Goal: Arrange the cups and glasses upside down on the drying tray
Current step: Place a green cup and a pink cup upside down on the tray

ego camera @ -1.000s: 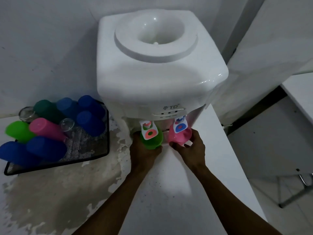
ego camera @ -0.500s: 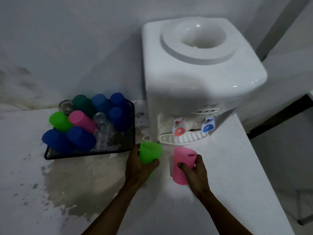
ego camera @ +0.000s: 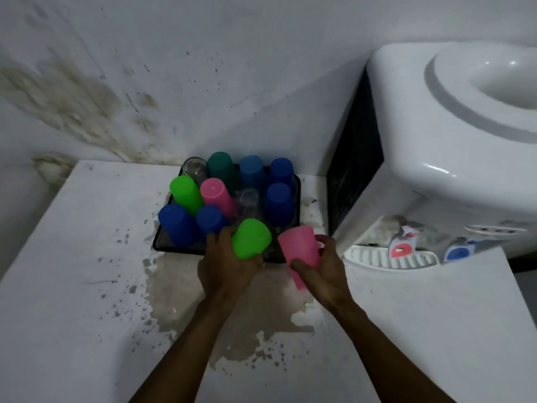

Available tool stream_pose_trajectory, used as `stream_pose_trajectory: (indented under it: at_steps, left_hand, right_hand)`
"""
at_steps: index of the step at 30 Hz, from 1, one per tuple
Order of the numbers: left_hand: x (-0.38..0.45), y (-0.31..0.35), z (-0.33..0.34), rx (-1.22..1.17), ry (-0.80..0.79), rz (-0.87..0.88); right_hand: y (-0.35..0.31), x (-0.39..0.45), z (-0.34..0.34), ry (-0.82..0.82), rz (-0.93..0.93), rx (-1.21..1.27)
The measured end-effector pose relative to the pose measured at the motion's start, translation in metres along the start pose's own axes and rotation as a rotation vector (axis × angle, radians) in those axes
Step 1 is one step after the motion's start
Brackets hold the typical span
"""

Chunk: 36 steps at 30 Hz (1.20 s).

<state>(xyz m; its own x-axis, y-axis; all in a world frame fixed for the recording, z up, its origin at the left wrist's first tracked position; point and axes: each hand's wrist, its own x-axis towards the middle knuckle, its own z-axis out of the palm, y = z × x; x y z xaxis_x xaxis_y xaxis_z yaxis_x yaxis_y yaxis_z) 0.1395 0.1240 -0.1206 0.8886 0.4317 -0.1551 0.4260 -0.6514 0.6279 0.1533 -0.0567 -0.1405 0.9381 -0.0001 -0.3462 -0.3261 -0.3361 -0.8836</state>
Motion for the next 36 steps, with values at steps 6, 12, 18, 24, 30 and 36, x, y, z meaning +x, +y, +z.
stream_pose_trajectory:
  at_steps: [6,12,18,24,30,36]
  left_hand:
    - [0.023,0.000,-0.001,0.205,0.123,0.157]
    - [0.033,-0.002,0.016,0.348,0.071,0.203]
    - [0.043,0.002,0.024,0.332,0.045,0.193]
    - [0.050,-0.001,0.033,0.292,0.060,0.210]
    - [0.049,-0.002,0.035,0.332,0.050,0.201]
    - [0.045,-0.003,0.033,0.486,0.141,0.278]
  right_hand:
    - [-0.021,0.030,0.013,0.156,-0.092,-0.307]
    - [-0.022,0.045,0.030,0.146,-0.124,-0.461]
    - [-0.028,0.055,0.047,0.139,-0.106,-0.482]
    - [-0.035,0.060,0.057,0.134,-0.107,-0.534]
    - [-0.034,0.062,0.063,0.148,-0.140,-0.550]
    - [-0.029,0.058,0.066,0.163,-0.144,-0.574]
